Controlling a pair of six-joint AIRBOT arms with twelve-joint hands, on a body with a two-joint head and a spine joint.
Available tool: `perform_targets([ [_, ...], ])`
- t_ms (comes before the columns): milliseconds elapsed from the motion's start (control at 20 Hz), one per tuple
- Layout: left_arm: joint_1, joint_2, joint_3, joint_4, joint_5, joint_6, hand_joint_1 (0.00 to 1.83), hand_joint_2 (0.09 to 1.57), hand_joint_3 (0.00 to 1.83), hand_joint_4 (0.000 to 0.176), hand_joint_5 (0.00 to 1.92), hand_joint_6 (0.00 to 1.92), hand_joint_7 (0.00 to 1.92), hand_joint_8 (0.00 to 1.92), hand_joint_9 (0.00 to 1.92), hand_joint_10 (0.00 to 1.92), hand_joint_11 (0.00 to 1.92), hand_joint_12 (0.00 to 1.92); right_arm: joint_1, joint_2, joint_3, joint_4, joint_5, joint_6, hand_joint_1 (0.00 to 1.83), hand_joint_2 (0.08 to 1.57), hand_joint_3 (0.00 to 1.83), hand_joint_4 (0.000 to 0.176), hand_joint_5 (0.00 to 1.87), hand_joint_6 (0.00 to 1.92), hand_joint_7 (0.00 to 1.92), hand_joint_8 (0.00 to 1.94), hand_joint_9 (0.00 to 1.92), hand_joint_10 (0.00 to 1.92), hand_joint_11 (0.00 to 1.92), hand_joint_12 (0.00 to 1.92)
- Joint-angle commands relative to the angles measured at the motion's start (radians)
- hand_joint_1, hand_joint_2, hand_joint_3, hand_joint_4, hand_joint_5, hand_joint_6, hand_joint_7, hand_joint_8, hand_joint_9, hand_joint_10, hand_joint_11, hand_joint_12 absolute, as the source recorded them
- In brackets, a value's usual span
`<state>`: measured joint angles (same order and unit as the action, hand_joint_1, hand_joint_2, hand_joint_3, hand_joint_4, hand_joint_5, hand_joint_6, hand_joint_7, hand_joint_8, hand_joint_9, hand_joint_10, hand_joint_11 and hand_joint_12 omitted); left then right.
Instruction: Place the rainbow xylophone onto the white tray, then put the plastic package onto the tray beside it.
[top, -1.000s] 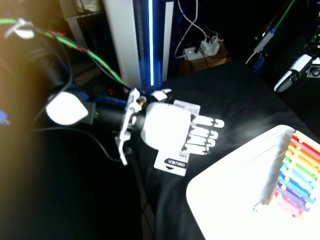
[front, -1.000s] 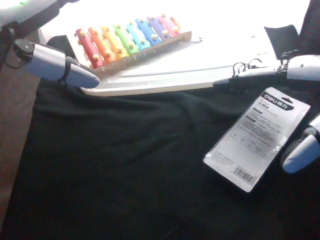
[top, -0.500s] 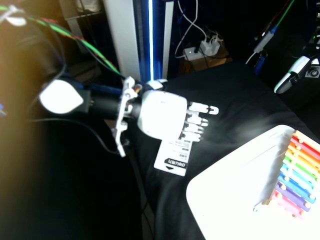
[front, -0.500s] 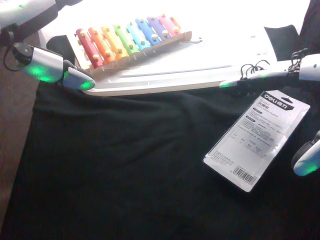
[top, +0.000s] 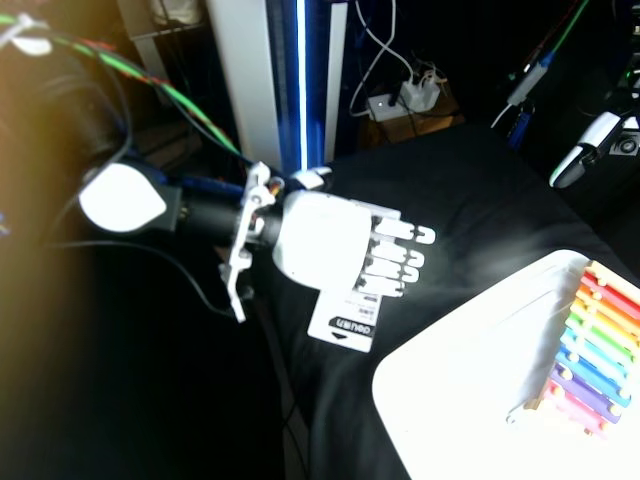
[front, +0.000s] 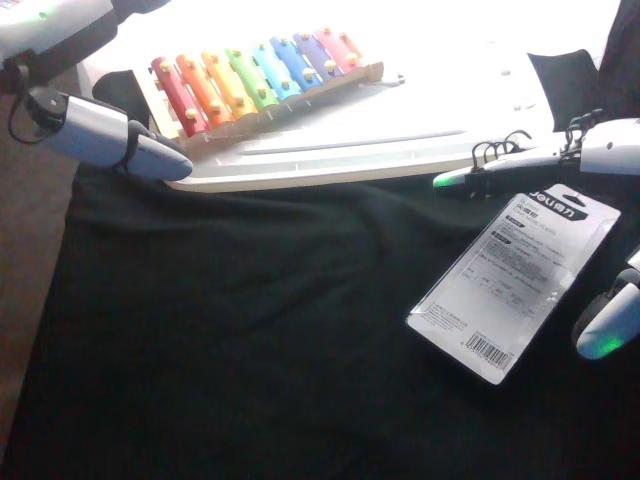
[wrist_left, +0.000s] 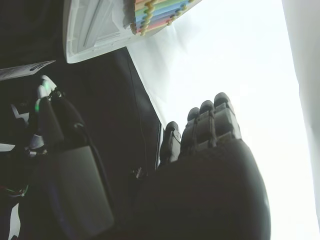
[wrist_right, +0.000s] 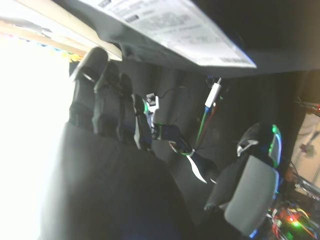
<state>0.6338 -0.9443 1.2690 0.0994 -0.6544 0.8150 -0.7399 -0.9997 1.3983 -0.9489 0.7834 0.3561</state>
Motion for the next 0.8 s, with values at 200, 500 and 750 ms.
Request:
perform_targets([
  [200, -0.004, 0.0, -0.004, -0.023, -0.121, -0.002, 0.96, 0.73, 0.0, 0.176, 0.0, 0.0, 0.0, 0.0, 0.0, 0.0, 0.0, 0.0, 0.01, -0.026, 0.02, 0.03, 0.04, 0.016, 0.87, 0.61, 0.0, 0.087, 0.08, 0.0, 0.27, 0.0, 0.26, 0.0, 0.08, 0.66],
  [500, -0.002, 0.0, -0.005, -0.023, -0.123, -0.002, 0.94, 0.73, 0.0, 0.176, 0.0, 0.0, 0.0, 0.0, 0.0, 0.0, 0.0, 0.0, 0.01, -0.06, 0.059, -0.017, 0.014, 0.054, 0.9, 0.62, 0.0, 0.106, 0.07, 0.01, 0.29, 0.01, 0.26, 0.01, 0.06, 0.72],
  [750, 0.003, 0.0, -0.005, -0.023, -0.125, -0.002, 0.94, 0.72, 0.0, 0.154, 0.0, 0.0, 0.0, 0.0, 0.0, 0.0, 0.0, 0.0, 0.01, -0.083, 0.09, -0.086, -0.022, 0.09, 0.9, 0.61, 0.0, 0.102, 0.1, 0.0, 0.36, 0.0, 0.33, 0.01, 0.09, 0.81],
])
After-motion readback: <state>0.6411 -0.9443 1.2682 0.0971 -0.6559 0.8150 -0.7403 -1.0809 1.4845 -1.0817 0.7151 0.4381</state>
